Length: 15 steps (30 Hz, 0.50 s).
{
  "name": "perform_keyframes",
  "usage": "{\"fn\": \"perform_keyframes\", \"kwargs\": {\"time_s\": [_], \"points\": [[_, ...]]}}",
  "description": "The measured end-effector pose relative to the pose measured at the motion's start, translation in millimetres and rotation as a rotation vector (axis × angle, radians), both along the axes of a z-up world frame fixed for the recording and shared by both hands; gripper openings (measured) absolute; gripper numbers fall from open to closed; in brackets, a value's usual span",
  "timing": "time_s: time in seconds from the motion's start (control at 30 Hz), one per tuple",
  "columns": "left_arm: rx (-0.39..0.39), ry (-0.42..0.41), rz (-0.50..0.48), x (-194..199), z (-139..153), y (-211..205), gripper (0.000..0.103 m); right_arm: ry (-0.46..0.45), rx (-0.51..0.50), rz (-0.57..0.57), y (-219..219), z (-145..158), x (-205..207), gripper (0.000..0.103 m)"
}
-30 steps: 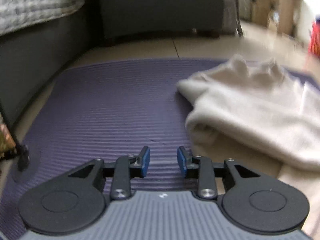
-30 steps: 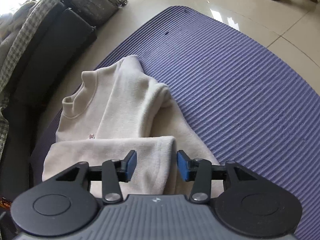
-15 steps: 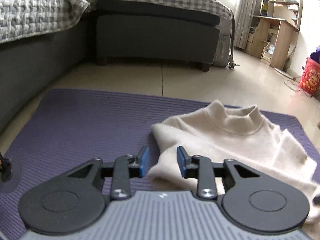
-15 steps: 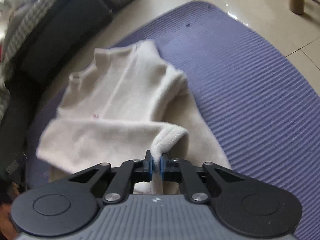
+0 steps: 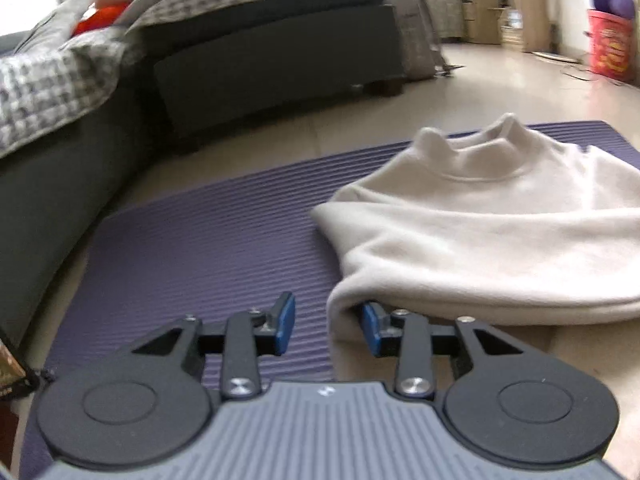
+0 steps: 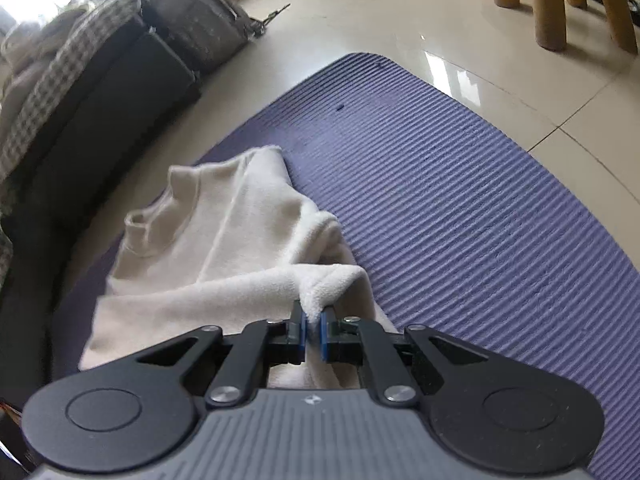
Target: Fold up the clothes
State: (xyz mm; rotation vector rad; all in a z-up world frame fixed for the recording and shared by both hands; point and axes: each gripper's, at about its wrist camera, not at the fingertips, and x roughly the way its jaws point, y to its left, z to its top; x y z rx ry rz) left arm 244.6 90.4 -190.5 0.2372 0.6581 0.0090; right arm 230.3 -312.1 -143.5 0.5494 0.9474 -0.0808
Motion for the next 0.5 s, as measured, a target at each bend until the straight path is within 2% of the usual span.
{"fn": "perform_keyframes", "kwargs": {"time_s": [0.1, 0.13, 0.2, 0.27, 0.3, 0.33, 0.47, 0.5], "points": [[0.053, -0.017, 0.031, -4, -13, -2, 0.024, 0.028, -0.061, 0.041, 7, -6, 2, 0.006], [0.050, -0.027, 0.036, -6, -16, -1, 0.025, 0.042, -0.095, 0.071, 11, -12, 4, 0.006], [0.022, -0.042, 0.041, -10, -16, 2, 0.029, 0.046, -0.098, 0.097, 14, -17, 6, 0.009], [-0.067, -0.022, 0.039, -11, -8, 13, 0.034, 0.049, -0.079, 0.100, 12, -15, 8, 0.018], [-0.105, -0.007, 0.042, -12, -3, 19, 0.040, 0.042, -0.066, 0.074, 9, -11, 7, 0.030], [-0.136, -0.002, 0.050, -15, 4, 25, 0.041, 0.026, -0.075, 0.059, 8, -7, 6, 0.035], [-0.209, -0.070, 0.086, -28, 35, 38, 0.035, -0.053, -0.182, 0.057, 14, 7, 4, 0.036], [-0.232, -0.094, 0.085, -30, 43, 38, 0.030, -0.067, -0.201, 0.062, 17, 9, 4, 0.036]]}}
